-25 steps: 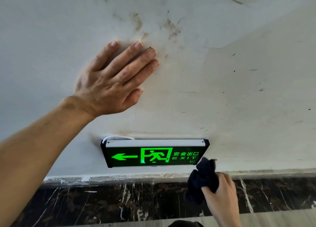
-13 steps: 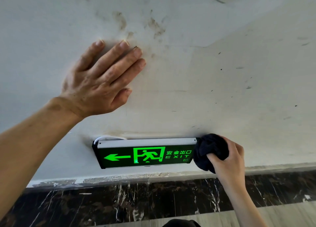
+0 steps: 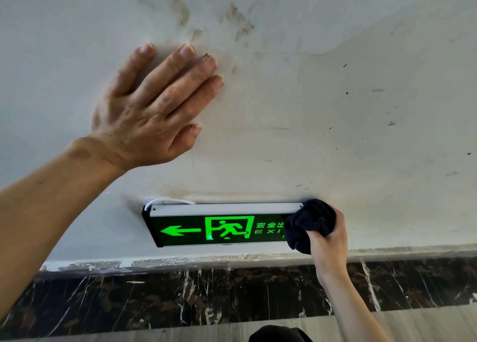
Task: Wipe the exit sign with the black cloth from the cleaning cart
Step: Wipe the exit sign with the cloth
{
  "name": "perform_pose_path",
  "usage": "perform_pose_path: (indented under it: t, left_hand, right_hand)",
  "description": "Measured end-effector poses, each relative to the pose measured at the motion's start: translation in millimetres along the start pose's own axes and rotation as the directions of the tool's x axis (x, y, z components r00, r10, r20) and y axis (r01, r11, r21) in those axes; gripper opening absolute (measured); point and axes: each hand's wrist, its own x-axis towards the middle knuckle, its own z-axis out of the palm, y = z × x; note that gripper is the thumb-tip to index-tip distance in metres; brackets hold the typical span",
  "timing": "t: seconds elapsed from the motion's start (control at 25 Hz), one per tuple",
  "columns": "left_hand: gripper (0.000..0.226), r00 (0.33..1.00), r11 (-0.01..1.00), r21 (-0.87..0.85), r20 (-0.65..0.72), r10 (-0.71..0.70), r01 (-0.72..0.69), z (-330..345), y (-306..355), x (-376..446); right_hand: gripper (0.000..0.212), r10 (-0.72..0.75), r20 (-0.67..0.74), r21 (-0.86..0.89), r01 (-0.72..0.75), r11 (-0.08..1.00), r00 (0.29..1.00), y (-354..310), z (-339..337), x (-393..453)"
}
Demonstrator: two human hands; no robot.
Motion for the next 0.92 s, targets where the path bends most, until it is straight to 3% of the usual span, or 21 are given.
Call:
perform_pose_path:
  t: [0.32,0.48,0.92]
  left_hand:
    - [0.067,1.000,1.000,0.006,0.006,0.010,-0.010,0.1,-1.0,0.0]
    - [0.067,1.000,1.000,0.012,0.009,0.006,-0.006,1.0,0.2,-0.4]
    - [0.066,1.000,1.000,0.020,0.025,0.001,-0.002,2.5,-0.3,0.2]
  right_hand:
    - [0.040,0.113,-0.039,0.120,-0.108,0.987,0.993,19.0,7.6,2.8]
    - [0.050,0.177,0.011,0.014,-0.178,0.984,0.984,38.5,10.7,-5.3]
    - [0.037,0.327,-0.034,-0.150,-0.328,0.933,0.944,79.0,20.0,6.3]
